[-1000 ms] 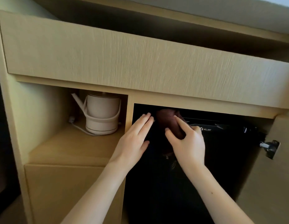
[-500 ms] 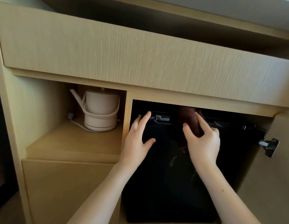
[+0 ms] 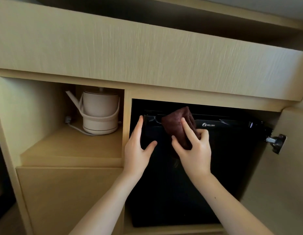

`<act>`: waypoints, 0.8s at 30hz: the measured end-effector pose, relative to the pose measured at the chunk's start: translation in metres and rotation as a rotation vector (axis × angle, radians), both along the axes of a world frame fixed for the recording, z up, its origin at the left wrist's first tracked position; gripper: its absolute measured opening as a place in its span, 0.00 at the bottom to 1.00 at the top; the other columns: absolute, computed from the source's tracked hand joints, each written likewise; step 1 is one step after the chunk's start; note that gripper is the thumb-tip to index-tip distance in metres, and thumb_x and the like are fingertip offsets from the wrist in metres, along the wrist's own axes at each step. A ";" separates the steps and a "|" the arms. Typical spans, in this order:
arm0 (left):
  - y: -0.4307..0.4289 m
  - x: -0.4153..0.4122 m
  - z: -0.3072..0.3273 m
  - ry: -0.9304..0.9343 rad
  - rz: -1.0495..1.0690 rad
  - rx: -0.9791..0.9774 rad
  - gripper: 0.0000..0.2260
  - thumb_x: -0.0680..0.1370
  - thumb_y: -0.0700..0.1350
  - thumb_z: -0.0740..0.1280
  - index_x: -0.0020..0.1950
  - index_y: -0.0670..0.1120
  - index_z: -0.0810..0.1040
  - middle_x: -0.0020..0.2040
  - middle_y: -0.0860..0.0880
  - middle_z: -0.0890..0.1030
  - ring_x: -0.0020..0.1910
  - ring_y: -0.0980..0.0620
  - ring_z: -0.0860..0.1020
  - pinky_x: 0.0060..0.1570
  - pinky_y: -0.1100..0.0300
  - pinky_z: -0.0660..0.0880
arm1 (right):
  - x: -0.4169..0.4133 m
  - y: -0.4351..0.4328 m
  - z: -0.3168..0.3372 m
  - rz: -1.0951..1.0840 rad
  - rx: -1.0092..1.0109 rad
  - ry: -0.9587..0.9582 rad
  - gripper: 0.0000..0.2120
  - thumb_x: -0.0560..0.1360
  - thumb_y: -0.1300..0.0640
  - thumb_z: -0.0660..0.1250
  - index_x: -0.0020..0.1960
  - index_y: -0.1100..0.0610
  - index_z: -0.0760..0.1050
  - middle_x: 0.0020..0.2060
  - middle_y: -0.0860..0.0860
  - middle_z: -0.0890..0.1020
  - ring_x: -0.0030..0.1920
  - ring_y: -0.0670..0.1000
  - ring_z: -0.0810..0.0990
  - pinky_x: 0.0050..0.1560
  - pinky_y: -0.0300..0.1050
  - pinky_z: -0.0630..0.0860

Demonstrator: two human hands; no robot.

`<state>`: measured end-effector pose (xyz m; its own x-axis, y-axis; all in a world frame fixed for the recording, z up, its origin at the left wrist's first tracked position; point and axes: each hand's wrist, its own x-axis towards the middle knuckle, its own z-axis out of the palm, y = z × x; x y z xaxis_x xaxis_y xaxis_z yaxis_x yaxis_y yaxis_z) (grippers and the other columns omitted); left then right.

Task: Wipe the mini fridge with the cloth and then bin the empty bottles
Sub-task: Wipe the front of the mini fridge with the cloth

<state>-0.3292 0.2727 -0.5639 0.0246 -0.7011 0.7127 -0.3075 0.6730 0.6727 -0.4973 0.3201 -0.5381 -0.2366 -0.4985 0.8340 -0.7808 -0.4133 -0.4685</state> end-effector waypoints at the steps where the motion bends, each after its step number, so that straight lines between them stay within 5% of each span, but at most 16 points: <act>1: -0.001 0.001 -0.001 -0.002 -0.004 0.004 0.41 0.76 0.43 0.74 0.79 0.61 0.52 0.72 0.74 0.56 0.76 0.61 0.61 0.74 0.51 0.66 | -0.003 0.001 0.002 0.004 0.010 0.032 0.29 0.73 0.46 0.72 0.73 0.41 0.70 0.52 0.46 0.68 0.48 0.40 0.73 0.52 0.25 0.68; 4: -0.002 0.002 -0.001 -0.011 -0.018 0.007 0.41 0.76 0.42 0.73 0.80 0.59 0.52 0.71 0.74 0.56 0.76 0.61 0.61 0.74 0.50 0.66 | -0.028 0.003 0.012 -0.067 0.015 -0.094 0.28 0.73 0.43 0.71 0.72 0.39 0.70 0.51 0.43 0.69 0.52 0.31 0.72 0.48 0.22 0.68; 7: -0.001 0.001 -0.001 -0.005 -0.001 0.002 0.41 0.76 0.42 0.73 0.79 0.62 0.51 0.70 0.76 0.56 0.76 0.61 0.61 0.74 0.51 0.66 | -0.037 0.007 0.017 -0.134 0.025 -0.349 0.27 0.73 0.44 0.72 0.72 0.39 0.70 0.51 0.44 0.70 0.48 0.35 0.74 0.48 0.26 0.69; 15: 0.003 -0.003 -0.011 0.026 0.032 0.001 0.39 0.77 0.45 0.72 0.78 0.64 0.51 0.74 0.67 0.60 0.75 0.60 0.63 0.72 0.50 0.68 | 0.014 0.002 0.007 -0.024 0.000 0.071 0.28 0.73 0.48 0.74 0.72 0.43 0.72 0.51 0.51 0.72 0.48 0.49 0.77 0.50 0.41 0.77; 22: 0.006 -0.001 -0.013 0.043 0.003 0.020 0.39 0.77 0.41 0.72 0.77 0.64 0.53 0.74 0.65 0.63 0.75 0.57 0.64 0.72 0.49 0.68 | -0.053 0.014 0.006 -0.165 -0.028 0.151 0.28 0.73 0.46 0.71 0.72 0.45 0.72 0.51 0.45 0.67 0.48 0.43 0.71 0.49 0.37 0.71; 24: 0.005 0.000 -0.013 0.034 0.009 0.012 0.40 0.77 0.41 0.72 0.78 0.64 0.53 0.73 0.69 0.61 0.75 0.59 0.64 0.72 0.51 0.68 | -0.044 0.012 0.005 -0.132 -0.071 0.299 0.28 0.72 0.50 0.74 0.71 0.49 0.74 0.50 0.47 0.67 0.46 0.45 0.71 0.46 0.39 0.72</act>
